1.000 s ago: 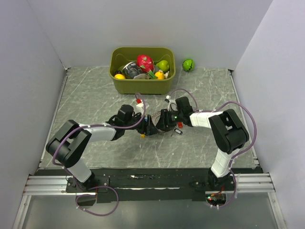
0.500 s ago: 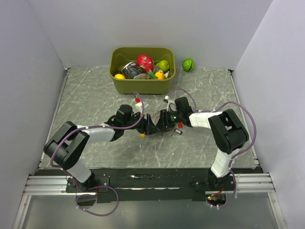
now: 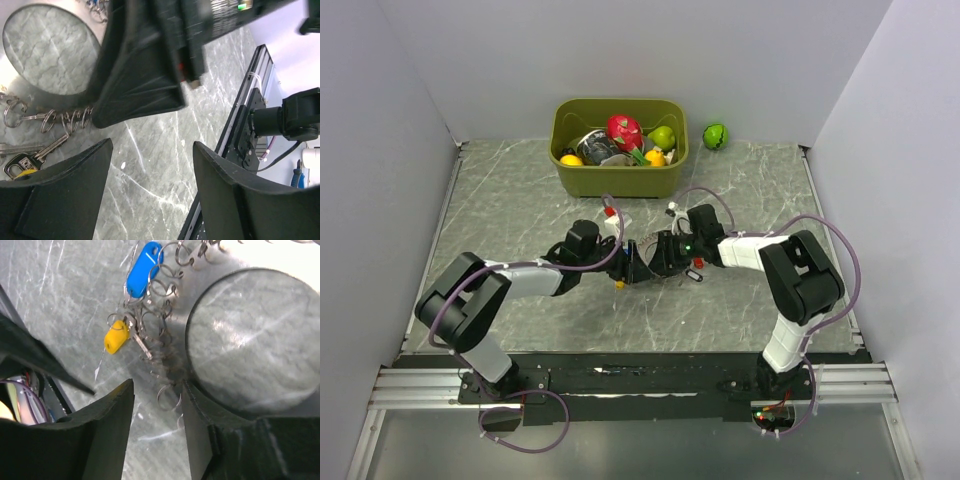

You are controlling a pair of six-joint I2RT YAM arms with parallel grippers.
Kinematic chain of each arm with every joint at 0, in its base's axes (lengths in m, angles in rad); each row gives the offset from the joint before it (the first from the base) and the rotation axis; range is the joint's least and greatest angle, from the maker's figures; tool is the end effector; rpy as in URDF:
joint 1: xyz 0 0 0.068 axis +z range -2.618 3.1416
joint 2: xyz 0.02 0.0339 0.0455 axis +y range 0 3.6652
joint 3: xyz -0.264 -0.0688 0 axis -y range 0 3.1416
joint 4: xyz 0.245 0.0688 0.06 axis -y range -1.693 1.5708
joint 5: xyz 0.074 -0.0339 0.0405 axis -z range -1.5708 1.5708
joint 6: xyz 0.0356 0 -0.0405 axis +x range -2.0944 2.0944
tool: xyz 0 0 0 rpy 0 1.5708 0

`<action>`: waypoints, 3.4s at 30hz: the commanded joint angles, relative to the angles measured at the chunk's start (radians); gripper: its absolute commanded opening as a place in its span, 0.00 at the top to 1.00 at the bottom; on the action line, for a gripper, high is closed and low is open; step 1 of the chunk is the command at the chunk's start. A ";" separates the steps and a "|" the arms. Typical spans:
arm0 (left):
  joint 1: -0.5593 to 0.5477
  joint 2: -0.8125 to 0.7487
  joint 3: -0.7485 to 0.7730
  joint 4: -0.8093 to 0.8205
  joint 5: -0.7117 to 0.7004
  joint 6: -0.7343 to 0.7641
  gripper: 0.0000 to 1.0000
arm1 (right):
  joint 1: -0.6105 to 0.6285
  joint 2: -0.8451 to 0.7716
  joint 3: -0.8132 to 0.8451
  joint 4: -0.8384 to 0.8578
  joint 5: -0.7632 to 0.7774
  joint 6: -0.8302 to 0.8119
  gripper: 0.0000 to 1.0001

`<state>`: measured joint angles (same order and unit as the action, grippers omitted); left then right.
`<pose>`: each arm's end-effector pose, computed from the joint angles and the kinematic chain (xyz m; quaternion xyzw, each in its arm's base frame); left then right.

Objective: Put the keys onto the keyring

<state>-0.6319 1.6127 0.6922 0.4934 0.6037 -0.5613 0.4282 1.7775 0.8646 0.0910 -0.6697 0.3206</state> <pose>0.2472 -0.2060 0.1758 0.1891 0.7967 -0.4971 0.2870 0.3009 0.1616 0.1401 -0.1673 0.8713 0.4110 0.2097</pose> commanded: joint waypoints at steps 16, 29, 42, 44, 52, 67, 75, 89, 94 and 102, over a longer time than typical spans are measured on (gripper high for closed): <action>-0.008 0.144 0.090 0.051 -0.024 0.004 0.32 | -0.143 -0.288 -0.151 0.122 -0.030 0.089 0.46; -0.023 0.177 0.087 0.057 -0.085 0.012 0.33 | -0.152 -0.313 -0.173 0.138 -0.041 0.075 0.45; -0.038 0.173 0.086 0.062 -0.188 0.038 0.33 | -0.152 -0.331 -0.185 0.138 -0.039 0.064 0.45; -0.040 0.181 0.079 0.085 -0.182 0.035 0.34 | -0.152 -0.331 -0.185 0.139 -0.041 0.067 0.45; -0.040 0.211 0.067 0.158 -0.130 0.024 0.44 | -0.151 -0.342 -0.190 0.141 -0.044 0.069 0.45; -0.051 0.220 0.092 0.044 -0.231 0.077 0.63 | -0.152 -0.332 -0.184 0.159 -0.062 0.077 0.45; -0.063 0.257 0.128 0.031 -0.229 0.074 0.87 | -0.152 -0.351 -0.182 0.139 -0.057 0.071 0.45; -0.071 0.024 0.176 -0.032 -0.292 0.126 0.99 | -0.174 -0.486 -0.173 0.125 -0.085 0.101 0.39; -0.071 -0.066 0.245 -0.098 -0.254 0.202 0.99 | -0.184 -0.601 -0.165 0.093 -0.082 0.095 0.29; -0.069 -0.229 0.354 -0.343 -0.214 0.420 0.99 | -0.195 -0.815 -0.165 0.053 -0.019 0.055 0.01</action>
<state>-0.6960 1.4765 0.9787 0.2466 0.3370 -0.2691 0.2432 1.0542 0.6804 0.1452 -0.7227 0.4084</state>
